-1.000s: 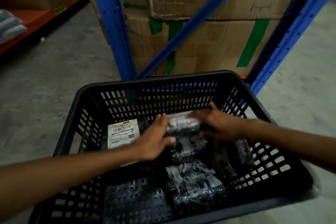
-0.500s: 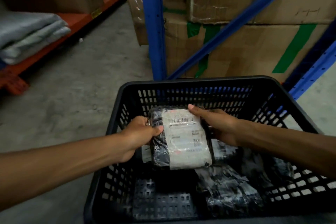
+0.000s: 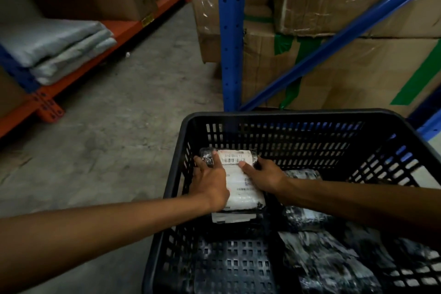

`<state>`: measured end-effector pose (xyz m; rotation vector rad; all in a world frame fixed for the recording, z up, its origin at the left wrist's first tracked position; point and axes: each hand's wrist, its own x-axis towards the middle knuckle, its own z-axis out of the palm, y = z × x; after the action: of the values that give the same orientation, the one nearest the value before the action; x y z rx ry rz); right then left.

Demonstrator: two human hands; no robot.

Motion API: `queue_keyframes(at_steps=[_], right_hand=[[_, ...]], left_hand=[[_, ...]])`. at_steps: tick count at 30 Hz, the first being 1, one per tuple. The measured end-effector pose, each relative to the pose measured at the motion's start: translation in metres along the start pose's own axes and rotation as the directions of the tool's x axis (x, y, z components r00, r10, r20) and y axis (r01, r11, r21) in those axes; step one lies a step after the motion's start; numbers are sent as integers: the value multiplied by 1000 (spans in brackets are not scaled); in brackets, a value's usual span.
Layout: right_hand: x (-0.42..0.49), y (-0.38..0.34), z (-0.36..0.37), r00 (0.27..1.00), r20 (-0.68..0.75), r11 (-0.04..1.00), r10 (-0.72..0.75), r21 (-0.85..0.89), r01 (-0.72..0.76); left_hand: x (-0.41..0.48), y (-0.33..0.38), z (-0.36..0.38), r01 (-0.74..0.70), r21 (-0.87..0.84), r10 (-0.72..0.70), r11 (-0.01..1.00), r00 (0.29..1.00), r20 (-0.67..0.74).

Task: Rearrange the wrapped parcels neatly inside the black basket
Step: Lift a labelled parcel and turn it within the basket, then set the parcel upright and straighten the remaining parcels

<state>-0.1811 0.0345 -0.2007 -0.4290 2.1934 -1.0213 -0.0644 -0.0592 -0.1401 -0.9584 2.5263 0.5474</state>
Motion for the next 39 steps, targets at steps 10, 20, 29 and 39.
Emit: queue_keyframes(at_steps=[10, 20, 29, 39], right_hand=[[-31, 73, -124, 970, 202, 530, -137, -812, 244], [-17, 144, -92, 977, 203, 183, 60, -965, 189], [-31, 112, -118, 942, 332, 254, -55, -908, 335], [-60, 61, -226, 992, 82, 937, -96, 344, 62]], left_hand=[[-11, 39, 30, -548, 324, 577, 771, 817, 8], [45, 116, 127, -452, 451, 288, 769, 876, 387], [45, 106, 113, -483, 173, 414, 858, 851, 322], [9, 113, -1, -8, -955, 318, 296, 944, 90]])
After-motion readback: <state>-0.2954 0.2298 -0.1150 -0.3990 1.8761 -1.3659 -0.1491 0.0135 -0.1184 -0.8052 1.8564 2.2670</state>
